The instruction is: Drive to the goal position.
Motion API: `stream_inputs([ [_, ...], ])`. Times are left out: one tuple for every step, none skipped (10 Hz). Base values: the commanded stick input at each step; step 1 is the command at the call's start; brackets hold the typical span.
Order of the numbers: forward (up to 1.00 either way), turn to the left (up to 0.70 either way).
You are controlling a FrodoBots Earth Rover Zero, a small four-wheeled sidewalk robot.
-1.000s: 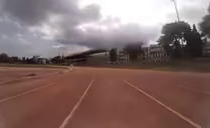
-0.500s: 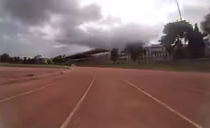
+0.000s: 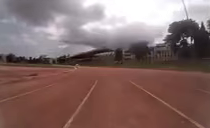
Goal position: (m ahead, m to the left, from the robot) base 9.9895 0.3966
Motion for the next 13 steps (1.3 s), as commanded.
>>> stream_inputs([
  [0.45, 0.24],
  [0.45, 0.07],
  [0.45, 0.00],
  [0.45, 0.00],
  [0.45, 0.00],
  [0.45, 0.00],
  [0.45, 0.00],
  [0.45, 0.00],
  [0.45, 0.00],
  [0.45, 0.00],
  [0.45, 0.00],
  [0.45, 0.00],
  [0.45, 0.00],
])
